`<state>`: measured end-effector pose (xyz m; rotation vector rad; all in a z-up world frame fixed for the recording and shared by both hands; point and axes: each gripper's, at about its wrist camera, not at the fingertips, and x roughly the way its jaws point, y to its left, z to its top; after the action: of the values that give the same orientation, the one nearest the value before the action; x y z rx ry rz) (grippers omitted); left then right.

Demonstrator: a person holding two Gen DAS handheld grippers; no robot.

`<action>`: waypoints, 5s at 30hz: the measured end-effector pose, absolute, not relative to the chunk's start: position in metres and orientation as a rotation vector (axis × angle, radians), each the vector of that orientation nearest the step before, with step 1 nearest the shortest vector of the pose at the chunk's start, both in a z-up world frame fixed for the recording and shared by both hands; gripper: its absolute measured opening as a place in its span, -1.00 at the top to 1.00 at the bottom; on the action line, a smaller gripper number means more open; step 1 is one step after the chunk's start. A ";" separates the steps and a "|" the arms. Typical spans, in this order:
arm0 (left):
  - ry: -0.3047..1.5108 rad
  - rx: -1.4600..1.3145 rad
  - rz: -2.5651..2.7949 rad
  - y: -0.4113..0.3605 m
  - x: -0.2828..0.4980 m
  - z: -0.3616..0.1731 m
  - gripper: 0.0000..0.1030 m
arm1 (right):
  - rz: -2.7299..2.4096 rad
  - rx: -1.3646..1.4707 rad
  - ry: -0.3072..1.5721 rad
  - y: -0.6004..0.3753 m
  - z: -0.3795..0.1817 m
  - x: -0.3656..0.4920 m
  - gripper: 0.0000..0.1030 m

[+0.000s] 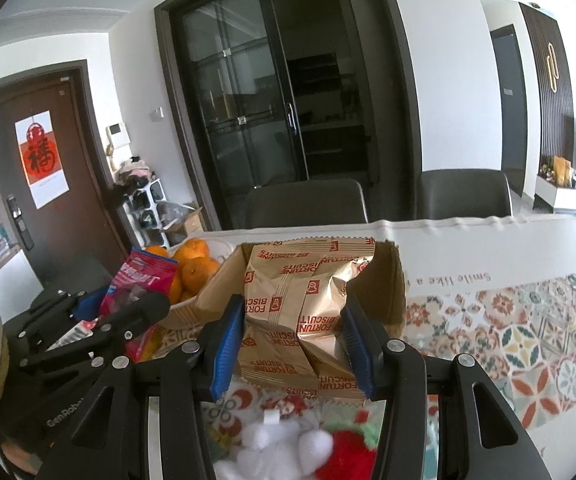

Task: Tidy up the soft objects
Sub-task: 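Carry both packets over the cardboard box and open both tools to drop them, then move the left tool to the green glove while the right tool reaches the white bunny, then close the left tool on the green glove while the right tool grasps the white bunny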

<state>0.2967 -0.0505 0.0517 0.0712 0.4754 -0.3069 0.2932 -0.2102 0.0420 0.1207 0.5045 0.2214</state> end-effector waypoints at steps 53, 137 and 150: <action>0.770 0.139 -0.260 -0.059 0.427 0.030 -0.40 | 0.183 0.135 0.861 -0.234 0.002 0.443 -0.24; 1.293 -0.115 -0.093 0.024 0.356 -0.120 -0.86 | 0.325 -0.112 1.295 -0.143 -0.123 0.367 -0.24; 1.343 -0.173 -0.138 0.017 0.363 -0.142 -0.46 | 0.334 -0.125 1.287 -0.139 -0.132 0.369 0.00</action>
<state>0.3627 0.0174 -0.1422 -0.1735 1.3434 -0.1379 0.3693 -0.1389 -0.1321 -0.1246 1.2867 0.3338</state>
